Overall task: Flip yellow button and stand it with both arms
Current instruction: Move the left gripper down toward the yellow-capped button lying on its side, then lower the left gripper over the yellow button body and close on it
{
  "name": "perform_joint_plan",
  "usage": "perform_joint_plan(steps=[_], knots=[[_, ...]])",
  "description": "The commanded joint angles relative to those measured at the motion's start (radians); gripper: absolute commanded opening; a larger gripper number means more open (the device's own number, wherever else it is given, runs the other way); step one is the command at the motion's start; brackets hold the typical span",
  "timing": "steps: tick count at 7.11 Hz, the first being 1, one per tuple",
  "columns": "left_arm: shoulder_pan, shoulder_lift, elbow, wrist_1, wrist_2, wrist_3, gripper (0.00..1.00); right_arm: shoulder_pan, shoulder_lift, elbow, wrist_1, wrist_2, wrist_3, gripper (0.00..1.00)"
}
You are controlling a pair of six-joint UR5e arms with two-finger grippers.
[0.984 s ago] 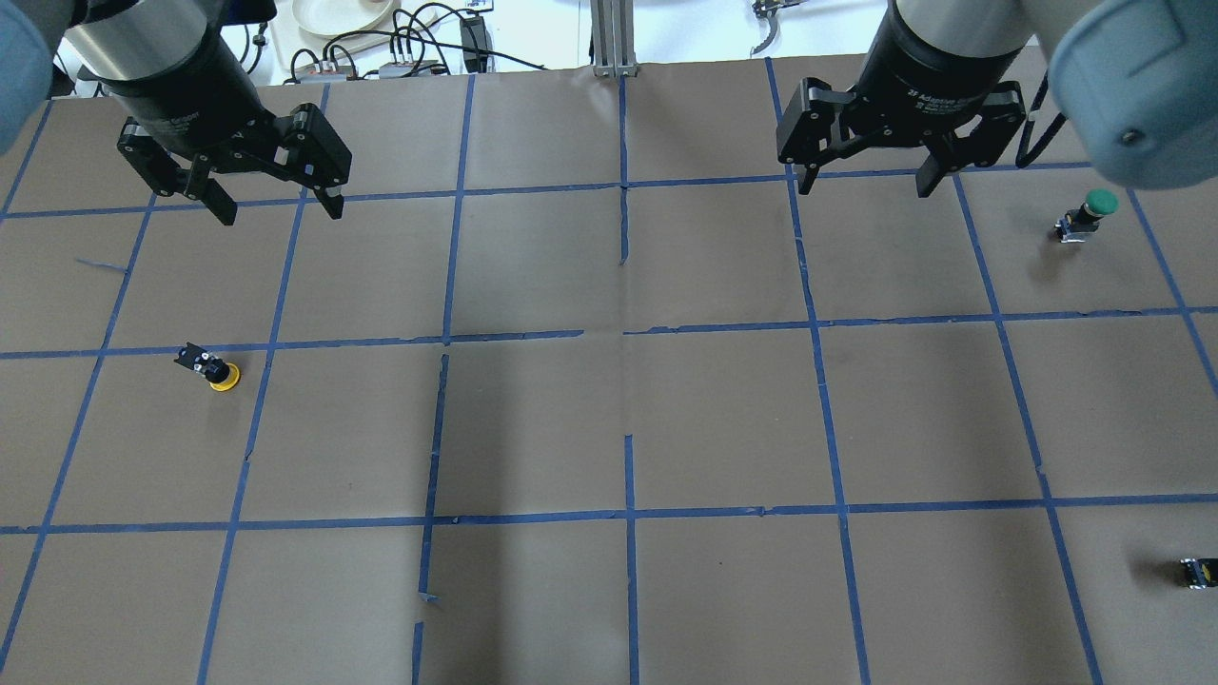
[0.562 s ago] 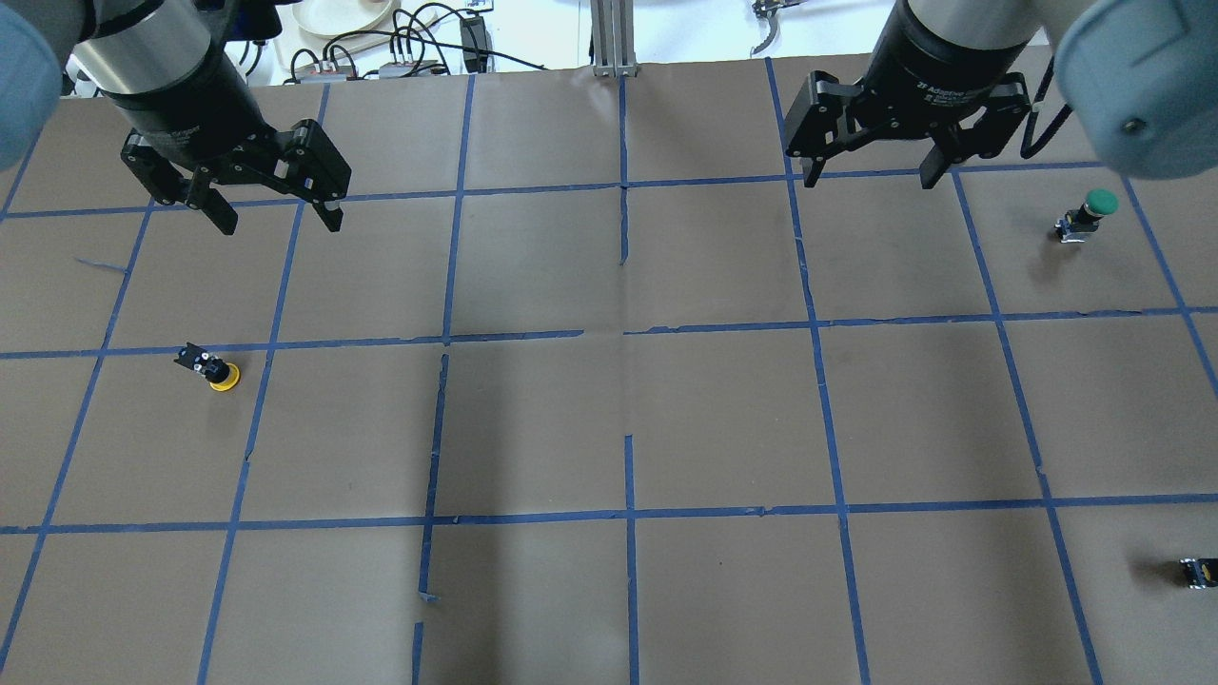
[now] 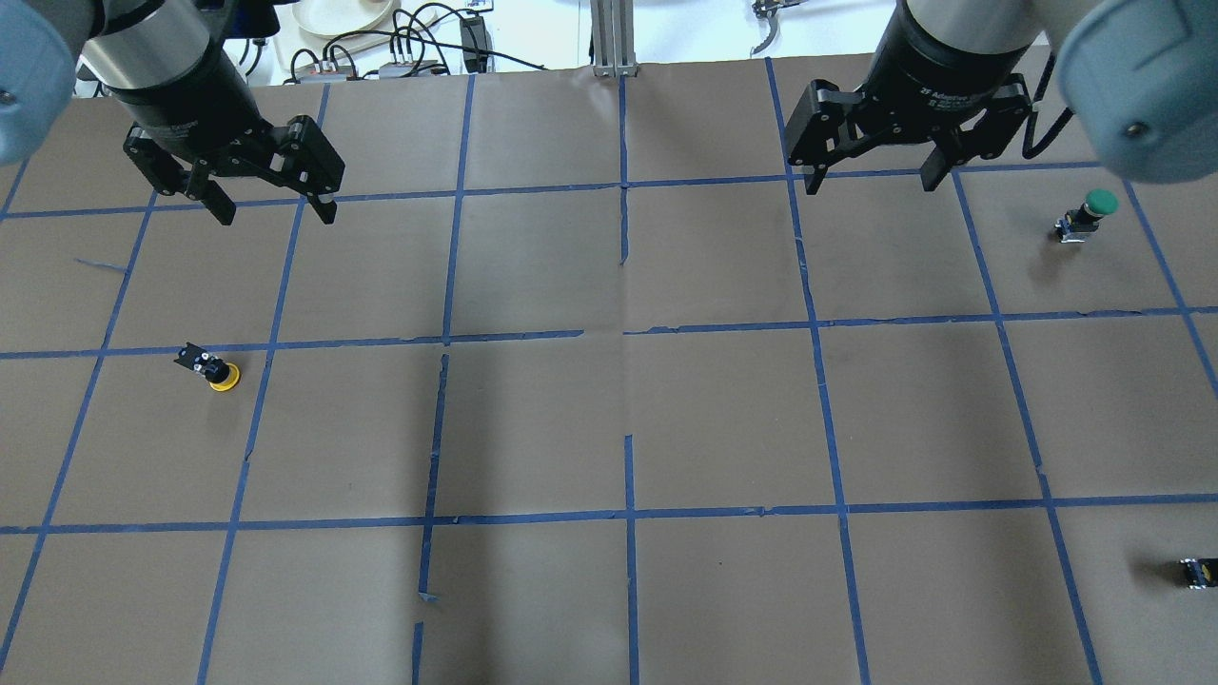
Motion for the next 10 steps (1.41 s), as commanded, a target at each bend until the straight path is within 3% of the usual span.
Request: perform_joint_plan(steps=[1,4,6,8,10], knots=[[0.102,-0.063,-0.039,0.106,0.002,0.201,1.00,0.001,-0.002,0.005,-0.001,0.001,0.001,0.99],[0.211,-0.074,-0.159,0.226,0.000,0.545,1.00,0.001,-0.002,0.005,-0.003,0.002,0.009,0.99],[0.234,-0.073,-0.314,0.500,0.066,0.631,1.00,0.001,-0.002,0.005,-0.001,0.004,0.010,0.99],[0.328,-0.089,-0.433,0.666,0.057,0.763,1.00,0.003,-0.002,0.005,0.000,0.010,0.013,0.99],[0.346,-0.115,-0.450,0.678,0.010,0.757,1.00,0.003,-0.001,0.007,-0.003,0.002,0.013,0.99]])
